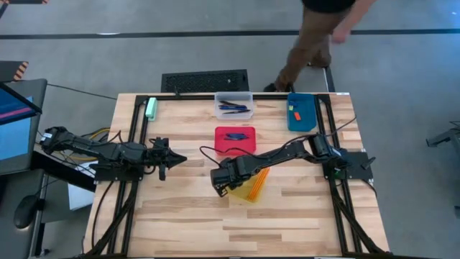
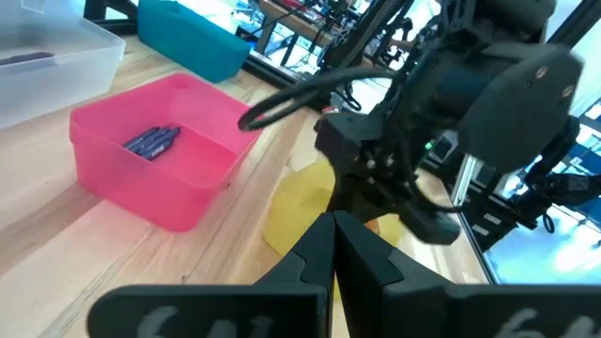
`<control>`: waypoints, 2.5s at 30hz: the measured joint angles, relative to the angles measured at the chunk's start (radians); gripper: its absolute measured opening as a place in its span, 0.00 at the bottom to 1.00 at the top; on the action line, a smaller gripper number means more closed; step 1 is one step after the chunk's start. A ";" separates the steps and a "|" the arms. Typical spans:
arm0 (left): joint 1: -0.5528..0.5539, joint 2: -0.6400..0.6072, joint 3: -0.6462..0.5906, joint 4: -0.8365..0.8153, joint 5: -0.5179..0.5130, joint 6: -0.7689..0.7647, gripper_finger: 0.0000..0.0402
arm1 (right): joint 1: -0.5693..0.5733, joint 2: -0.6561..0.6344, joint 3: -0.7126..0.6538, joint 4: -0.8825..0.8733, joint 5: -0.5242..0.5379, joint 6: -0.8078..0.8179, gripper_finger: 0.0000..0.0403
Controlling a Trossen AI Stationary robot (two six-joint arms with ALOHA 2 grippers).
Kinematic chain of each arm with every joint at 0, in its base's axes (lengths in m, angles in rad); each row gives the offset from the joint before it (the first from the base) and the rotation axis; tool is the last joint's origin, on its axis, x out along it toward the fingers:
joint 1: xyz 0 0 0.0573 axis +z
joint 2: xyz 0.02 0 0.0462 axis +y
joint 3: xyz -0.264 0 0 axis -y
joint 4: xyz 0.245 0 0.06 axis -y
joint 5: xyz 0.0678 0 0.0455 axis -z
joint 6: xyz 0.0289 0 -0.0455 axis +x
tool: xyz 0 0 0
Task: Sort crayons/erasers/pens/pencils in bins
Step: Put the blue eraser into the blue bin
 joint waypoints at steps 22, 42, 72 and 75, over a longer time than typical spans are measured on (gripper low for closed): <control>0.000 0.000 0.000 0.056 -0.038 0.000 0.00 | -0.072 -0.004 0.446 -0.536 0.026 -0.316 0.15; 0.000 -0.025 0.001 0.044 -0.154 0.000 0.00 | -0.501 -0.447 -0.015 -0.506 0.188 -0.716 0.15; 0.000 -0.024 0.001 0.009 -0.362 0.000 0.00 | -1.201 -0.546 -0.723 0.084 0.102 -0.899 0.22; 0.000 -0.024 0.001 -0.006 -0.382 0.000 0.00 | -1.201 -0.548 -0.722 0.081 0.103 -0.899 0.32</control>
